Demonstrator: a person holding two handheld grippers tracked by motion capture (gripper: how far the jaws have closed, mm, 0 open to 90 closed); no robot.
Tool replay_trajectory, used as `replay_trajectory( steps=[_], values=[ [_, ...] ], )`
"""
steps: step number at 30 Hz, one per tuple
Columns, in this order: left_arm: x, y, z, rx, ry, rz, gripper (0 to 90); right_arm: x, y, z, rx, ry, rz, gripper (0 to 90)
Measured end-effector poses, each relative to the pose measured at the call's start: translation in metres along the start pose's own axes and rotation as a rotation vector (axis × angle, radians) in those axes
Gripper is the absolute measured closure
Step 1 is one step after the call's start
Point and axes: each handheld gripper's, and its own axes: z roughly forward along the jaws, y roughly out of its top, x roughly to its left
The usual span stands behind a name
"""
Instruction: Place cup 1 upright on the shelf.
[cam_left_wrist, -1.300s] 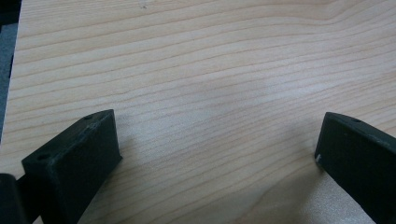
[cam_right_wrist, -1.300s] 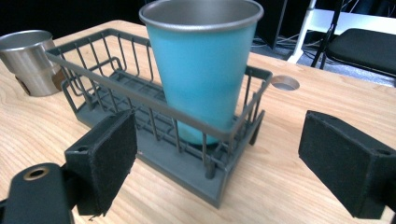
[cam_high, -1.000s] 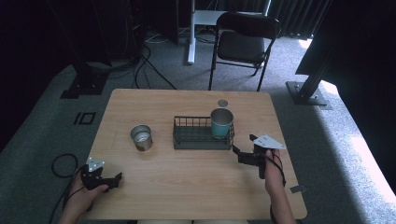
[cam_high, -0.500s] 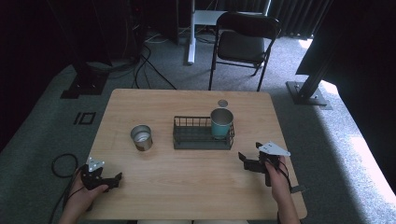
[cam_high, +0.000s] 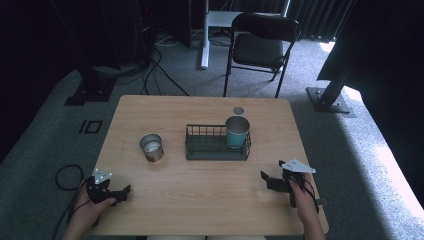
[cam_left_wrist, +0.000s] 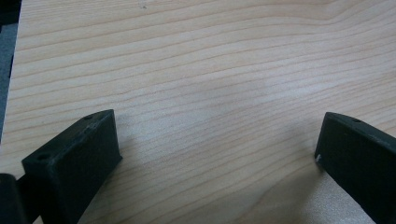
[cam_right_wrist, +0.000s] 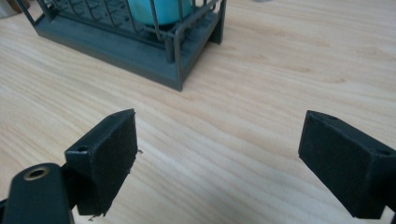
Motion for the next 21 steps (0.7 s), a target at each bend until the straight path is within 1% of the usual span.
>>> replay_trajectory(
  steps=[6, 8, 12, 18, 21],
  values=[
    [0.0, 0.0, 0.0, 0.0, 0.0, 0.0, 0.4, -0.003, -0.009, -0.002, 0.039, 0.011, 0.003, 11.5],
    [0.0, 0.0, 0.0, 0.0, 0.0, 0.0, 0.4, -0.003, -0.012, -0.003, 0.052, 0.02, -0.004, 11.4],
    [0.0, 0.0, 0.0, 0.0, 0.0, 0.001, 0.4, -0.003, -0.015, -0.003, 0.073, 0.018, -0.019, 11.4],
    [0.0, 0.0, 0.0, 0.0, 0.0, 0.001, 0.4, -0.005, -0.02, -0.006, 0.106, 0.031, -0.031, 11.4],
    [0.0, 0.0, 0.0, 0.0, 0.0, 0.001, 0.4, -0.007, -0.022, -0.008, 0.122, 0.026, -0.021, 11.4]
  ],
)
